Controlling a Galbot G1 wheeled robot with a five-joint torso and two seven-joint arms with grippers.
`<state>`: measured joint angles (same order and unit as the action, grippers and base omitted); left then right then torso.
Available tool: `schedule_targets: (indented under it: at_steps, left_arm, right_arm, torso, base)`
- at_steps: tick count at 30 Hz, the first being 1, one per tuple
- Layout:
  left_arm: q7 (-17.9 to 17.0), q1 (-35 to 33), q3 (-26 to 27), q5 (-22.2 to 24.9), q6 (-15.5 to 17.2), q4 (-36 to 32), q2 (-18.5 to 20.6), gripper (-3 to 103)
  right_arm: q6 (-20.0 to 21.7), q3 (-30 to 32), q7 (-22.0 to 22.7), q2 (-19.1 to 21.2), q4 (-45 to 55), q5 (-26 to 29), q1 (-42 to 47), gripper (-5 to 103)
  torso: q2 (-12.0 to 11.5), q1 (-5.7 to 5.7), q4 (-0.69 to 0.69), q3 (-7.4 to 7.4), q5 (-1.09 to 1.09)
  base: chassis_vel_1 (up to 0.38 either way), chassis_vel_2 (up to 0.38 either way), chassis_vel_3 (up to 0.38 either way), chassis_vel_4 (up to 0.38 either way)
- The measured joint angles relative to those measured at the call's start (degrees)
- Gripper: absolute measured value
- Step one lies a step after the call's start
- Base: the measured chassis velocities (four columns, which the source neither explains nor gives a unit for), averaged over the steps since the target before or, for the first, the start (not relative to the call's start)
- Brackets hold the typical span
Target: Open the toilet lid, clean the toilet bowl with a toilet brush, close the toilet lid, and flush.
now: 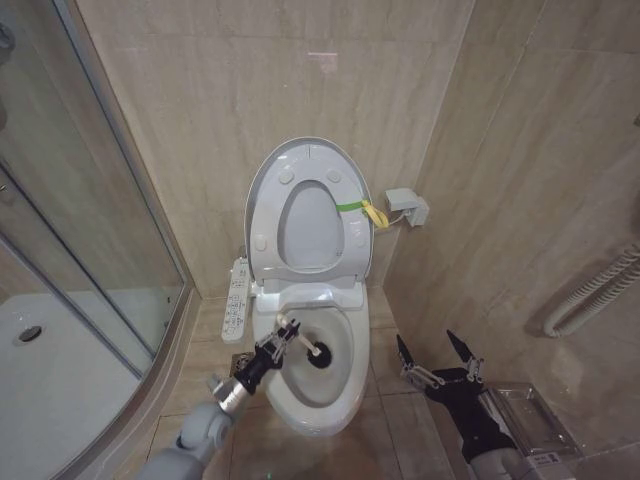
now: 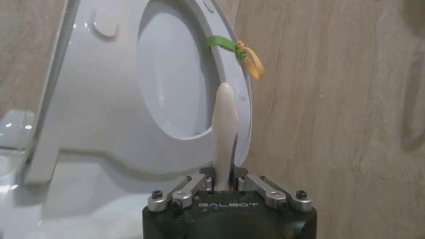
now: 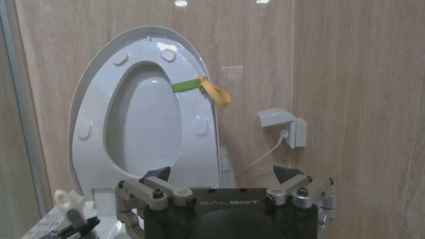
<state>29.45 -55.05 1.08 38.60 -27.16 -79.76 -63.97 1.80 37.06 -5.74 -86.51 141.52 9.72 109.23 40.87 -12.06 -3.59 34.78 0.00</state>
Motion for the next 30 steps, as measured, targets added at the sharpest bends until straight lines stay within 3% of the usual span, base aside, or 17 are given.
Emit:
schedule_targets:
  at_steps: [10,30]
  left_arm:
    - [-0.04,5.55,-4.48,1.06,0.30,3.86,-2.03,16]
    - [0.94,6.05,-6.54,-0.79,-0.39,9.43,-7.19,16]
  right_arm:
    - [0.00,0.00,0.00,0.00,0.00,0.00,0.00,100]
    - [0.00,0.00,0.00,0.00,0.00,0.00,0.00,100]
  torso:
    - [0.00,0.00,-0.01,0.00,0.00]
    - [0.00,0.01,0.00,-0.01,0.01]
  base:
    - [0.000,0.000,0.000,0.000]
    - [0.000,0.000,0.000,0.000]
